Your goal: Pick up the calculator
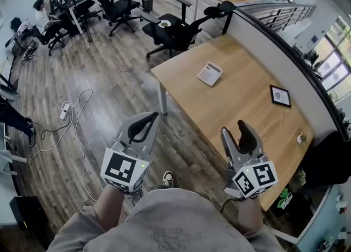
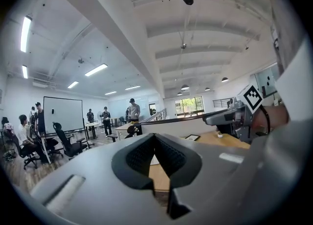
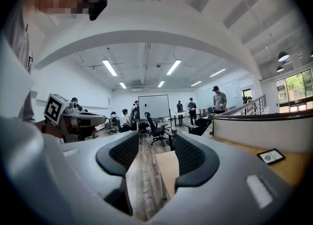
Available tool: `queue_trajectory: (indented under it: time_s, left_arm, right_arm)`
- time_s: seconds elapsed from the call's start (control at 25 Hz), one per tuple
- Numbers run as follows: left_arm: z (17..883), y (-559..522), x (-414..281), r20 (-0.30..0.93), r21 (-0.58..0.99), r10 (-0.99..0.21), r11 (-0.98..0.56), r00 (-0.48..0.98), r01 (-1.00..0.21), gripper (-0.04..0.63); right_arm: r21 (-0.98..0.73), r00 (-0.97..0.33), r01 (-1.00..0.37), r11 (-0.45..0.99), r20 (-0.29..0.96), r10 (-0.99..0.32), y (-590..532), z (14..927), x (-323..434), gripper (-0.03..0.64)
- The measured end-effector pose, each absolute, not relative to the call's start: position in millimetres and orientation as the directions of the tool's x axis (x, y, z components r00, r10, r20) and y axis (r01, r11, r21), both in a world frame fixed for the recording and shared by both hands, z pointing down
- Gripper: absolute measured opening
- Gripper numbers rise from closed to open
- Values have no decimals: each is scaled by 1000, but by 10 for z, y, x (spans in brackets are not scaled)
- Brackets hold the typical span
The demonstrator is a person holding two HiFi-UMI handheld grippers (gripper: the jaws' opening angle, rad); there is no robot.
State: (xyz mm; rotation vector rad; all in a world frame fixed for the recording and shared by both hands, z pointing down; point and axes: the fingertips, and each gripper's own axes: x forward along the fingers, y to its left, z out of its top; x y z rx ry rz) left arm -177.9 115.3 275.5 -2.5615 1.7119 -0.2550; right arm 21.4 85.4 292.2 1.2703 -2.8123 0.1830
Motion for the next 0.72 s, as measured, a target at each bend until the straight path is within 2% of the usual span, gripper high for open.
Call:
queue_trajectory:
  time_s: [0.28, 0.72]
  left_arm:
    - [2793, 667, -1974, 113, -136, -907, -418, 405, -898, 2]
    - [3064, -313, -1962, 168, -137, -884, -459, 436, -878, 2]
  right_arm:
    - [-105, -642, -767, 633, 129, -756, 300, 3002, -10, 216]
    - [-162, -599, -800, 577, 211, -772, -606, 3511, 92, 216]
